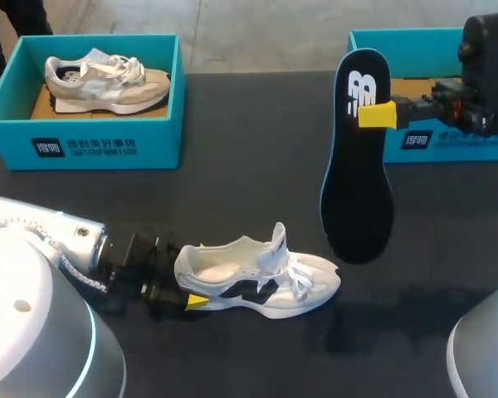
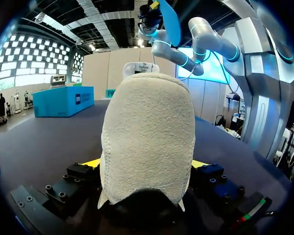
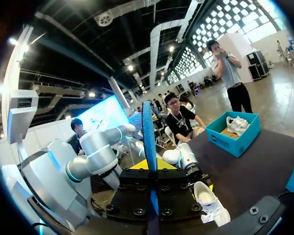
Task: Take the shoe out of the shoebox, open the shoe tongue, remove and reinsert the insole, then place the shoe into the shoebox
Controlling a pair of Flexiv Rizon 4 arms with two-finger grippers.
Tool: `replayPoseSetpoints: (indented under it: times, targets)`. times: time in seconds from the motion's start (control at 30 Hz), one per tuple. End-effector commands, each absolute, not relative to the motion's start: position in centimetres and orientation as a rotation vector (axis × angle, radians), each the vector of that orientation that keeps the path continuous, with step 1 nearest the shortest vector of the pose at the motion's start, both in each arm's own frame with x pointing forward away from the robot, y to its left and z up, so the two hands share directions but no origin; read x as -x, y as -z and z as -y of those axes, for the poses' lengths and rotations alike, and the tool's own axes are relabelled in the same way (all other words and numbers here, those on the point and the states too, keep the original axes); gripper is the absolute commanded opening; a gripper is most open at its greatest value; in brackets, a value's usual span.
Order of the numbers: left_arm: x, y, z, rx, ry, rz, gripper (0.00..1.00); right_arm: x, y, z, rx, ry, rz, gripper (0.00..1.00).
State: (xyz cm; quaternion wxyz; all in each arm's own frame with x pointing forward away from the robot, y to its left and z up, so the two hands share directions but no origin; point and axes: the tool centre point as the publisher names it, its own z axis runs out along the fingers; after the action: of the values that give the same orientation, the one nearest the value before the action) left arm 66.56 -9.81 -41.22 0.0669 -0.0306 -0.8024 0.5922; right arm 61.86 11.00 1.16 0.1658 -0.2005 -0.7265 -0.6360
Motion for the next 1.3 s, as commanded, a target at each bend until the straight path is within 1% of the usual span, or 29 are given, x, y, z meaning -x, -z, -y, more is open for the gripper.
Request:
replayPoseSetpoints:
  times: [0.03, 0.37, 0.6, 0.9, 1.3]
  targets:
    - [-66.5, 40.6, 9.6, 0.097, -1.765, 2.427, 1.0, -62.0, -1.1, -11.2, 0.573, 1.806, 2.07, 0.0]
    - [-67.1, 39.2, 7.9, 0.04, -1.724, 2.52, 1.0, -62.0, -1.1, -11.2, 0.573, 1.806, 2.07, 0.0]
    - [-66.6, 38.1, 6.3, 0.039, -1.605, 2.596, 1.0, -62.0, -1.1, -11.2, 0.573, 1.806, 2.07, 0.0]
    - [-66.5, 36.4, 4.4, 0.022, -1.338, 2.78, 1.0, -62.0, -1.1, -11.2, 0.573, 1.806, 2.07, 0.0]
    - [-67.2, 36.4, 3.2, -0.002, -0.912, 2.819, 1.0, -62.0, -1.1, -11.2, 0.573, 1.806, 2.07, 0.0]
